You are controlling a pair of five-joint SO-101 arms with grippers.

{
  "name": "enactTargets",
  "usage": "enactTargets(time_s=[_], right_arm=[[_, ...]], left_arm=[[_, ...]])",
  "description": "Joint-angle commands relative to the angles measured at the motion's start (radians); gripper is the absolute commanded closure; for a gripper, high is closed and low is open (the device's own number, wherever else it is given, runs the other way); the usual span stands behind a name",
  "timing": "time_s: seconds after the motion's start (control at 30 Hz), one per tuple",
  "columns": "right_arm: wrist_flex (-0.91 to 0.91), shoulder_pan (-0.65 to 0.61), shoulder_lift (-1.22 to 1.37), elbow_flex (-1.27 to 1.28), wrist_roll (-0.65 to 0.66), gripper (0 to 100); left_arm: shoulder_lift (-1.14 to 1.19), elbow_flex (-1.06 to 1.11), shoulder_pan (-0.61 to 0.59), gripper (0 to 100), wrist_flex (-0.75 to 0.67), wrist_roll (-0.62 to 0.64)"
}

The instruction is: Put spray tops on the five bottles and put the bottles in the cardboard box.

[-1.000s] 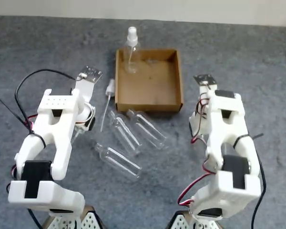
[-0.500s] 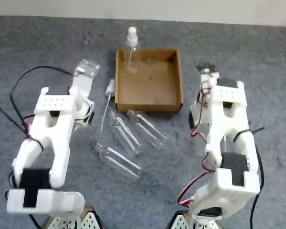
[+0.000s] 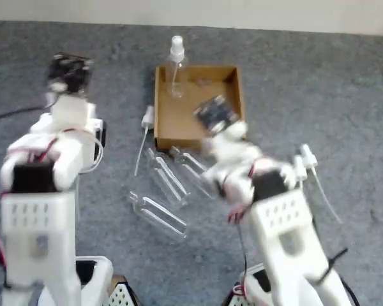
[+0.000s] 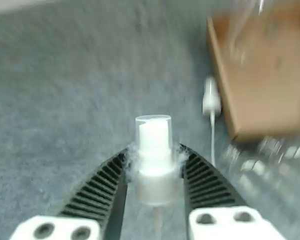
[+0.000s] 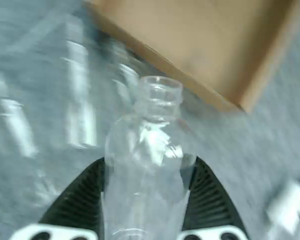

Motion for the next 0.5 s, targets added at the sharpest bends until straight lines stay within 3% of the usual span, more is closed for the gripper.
enactTargets(time_s=[0.0,0.27,0.47], right_arm=[[-0.125,-0.157,-0.197,0.102,-0.046,99.5],[-0.300,-0.463,-0.337,0.318,-0.046,99.5],[-0.371,-0.539,-0.343,0.374,-0.049,99.5]], left_arm=[[-0.153,-0.081,0.021,100,0.003,0.087],[-0.208,-0.154,0.111,100,-0.034,0.345],[-0.209,-0.154,0.130,100,-0.095,0.442]])
